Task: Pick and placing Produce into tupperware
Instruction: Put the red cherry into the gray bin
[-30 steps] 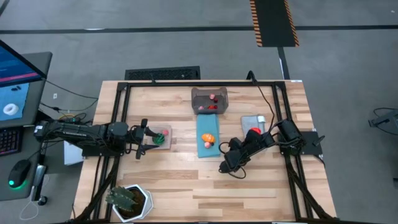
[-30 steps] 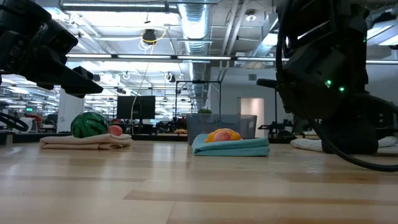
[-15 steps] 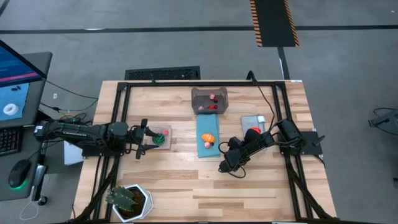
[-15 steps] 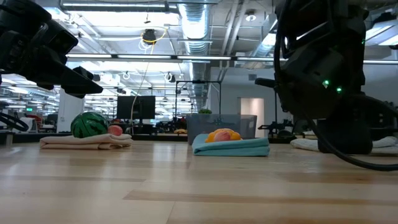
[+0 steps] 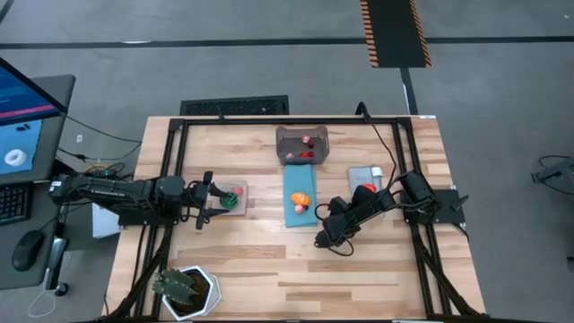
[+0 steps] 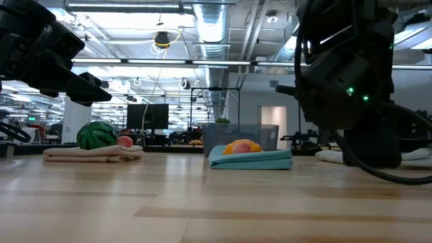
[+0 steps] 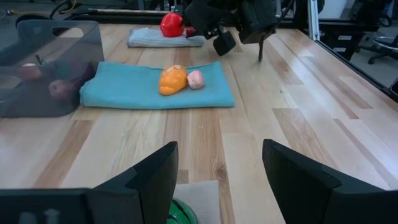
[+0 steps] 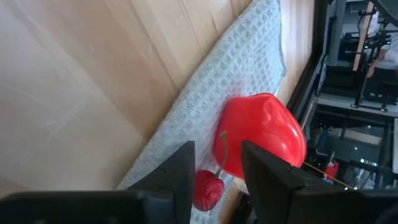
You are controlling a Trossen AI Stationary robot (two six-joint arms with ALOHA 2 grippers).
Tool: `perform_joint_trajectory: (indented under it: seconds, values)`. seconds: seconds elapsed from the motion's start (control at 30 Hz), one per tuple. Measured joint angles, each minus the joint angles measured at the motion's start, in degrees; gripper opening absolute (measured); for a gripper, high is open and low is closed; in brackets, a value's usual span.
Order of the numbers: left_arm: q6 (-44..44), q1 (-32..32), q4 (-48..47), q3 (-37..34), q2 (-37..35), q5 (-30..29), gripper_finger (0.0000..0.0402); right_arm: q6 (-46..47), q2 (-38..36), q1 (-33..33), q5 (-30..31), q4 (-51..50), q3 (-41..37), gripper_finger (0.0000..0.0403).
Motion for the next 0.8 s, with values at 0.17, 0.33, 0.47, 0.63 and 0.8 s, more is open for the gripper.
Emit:
perform_joint_trajectory:
  seconds: [0.17,0.33,0.47,0.63,0.8]
  values:
    - [0.1,0.0,0.0,0.0,0.0,0.0,0.0224,0.0,0.0,0.0,-0.1,1.0,0.0,0.0136]
    - [0.0,0.0,0.0,0.0,0.0,0.0,0.0224,0.0,0.0,0.0,-0.2,1.2,-0.4,0.0127]
    - [-0.1,0.0,0.0,0.0,0.0,0.0,0.0224,0.7,-0.1,0.0,-0.7,1.7,-2.9,0.0125]
    - [0.1,0.0,0.0,0.0,0.0,0.0,0.0224,1.3,-0.4,-0.4,-2.3,3.1,-4.9,0.0125]
    - [0.1,0.0,0.0,0.0,0.0,0.0,0.0224,1.1,-0.3,-0.3,-2.2,3.2,-4.6,0.0115]
